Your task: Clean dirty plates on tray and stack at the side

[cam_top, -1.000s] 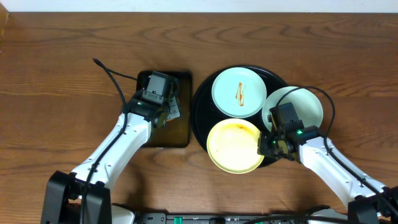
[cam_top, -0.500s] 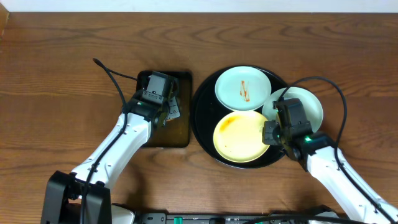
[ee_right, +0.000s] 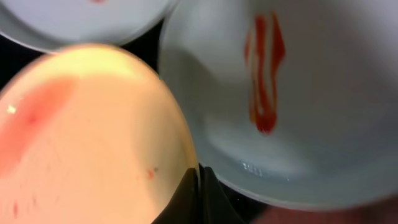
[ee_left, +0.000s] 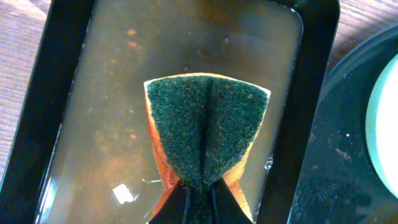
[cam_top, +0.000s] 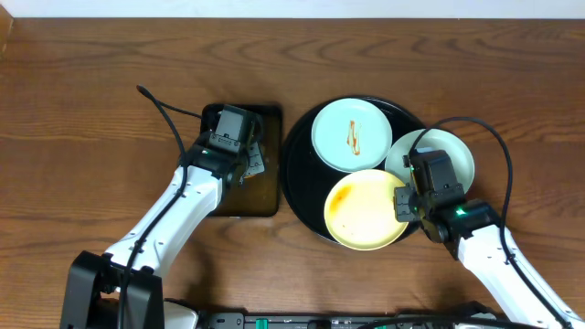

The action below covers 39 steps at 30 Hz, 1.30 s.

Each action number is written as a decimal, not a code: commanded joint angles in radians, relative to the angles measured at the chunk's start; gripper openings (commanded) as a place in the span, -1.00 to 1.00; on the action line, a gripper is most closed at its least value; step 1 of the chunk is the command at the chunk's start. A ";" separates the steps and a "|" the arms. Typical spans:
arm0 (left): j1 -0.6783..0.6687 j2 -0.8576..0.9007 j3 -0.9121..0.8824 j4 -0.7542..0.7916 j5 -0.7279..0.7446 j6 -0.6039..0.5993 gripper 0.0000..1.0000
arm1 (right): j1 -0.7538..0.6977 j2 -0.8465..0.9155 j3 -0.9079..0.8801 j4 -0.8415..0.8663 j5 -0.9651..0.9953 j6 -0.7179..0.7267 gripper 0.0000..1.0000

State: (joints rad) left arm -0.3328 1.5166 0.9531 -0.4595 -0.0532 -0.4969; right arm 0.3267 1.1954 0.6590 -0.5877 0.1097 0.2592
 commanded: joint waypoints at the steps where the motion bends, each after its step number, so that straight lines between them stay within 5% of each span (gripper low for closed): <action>1: 0.002 -0.005 0.006 0.000 -0.019 0.007 -0.85 | 0.008 -0.013 0.008 -0.056 -0.003 0.098 -0.98; 5: 0.002 -0.005 0.006 0.000 -0.019 0.007 -0.85 | 0.008 -0.010 0.008 -0.110 -0.139 0.108 -0.92; 7: 0.002 -0.005 0.006 0.000 -0.019 0.007 -0.85 | 0.008 -0.005 0.008 -0.131 -0.163 0.108 -0.63; 17: 0.002 -0.005 0.006 0.000 -0.019 0.007 -0.85 | 0.007 0.101 -0.006 -0.118 -0.170 0.139 -0.46; 23: 0.002 -0.005 0.006 0.000 -0.018 0.007 -0.85 | 0.007 0.216 -0.006 -0.047 -0.167 0.140 -0.50; 27: 0.002 -0.005 0.006 -0.001 -0.018 0.007 -0.85 | 0.007 0.267 -0.006 0.011 -0.167 0.146 -0.98; 39: 0.002 -0.005 0.006 0.000 -0.018 0.007 -0.84 | 0.007 0.039 0.000 0.092 -0.121 0.030 -0.98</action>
State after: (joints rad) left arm -0.3328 1.5166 0.9531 -0.4610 -0.0555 -0.4969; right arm 0.3267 1.3125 0.6586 -0.5110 -0.0658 0.3492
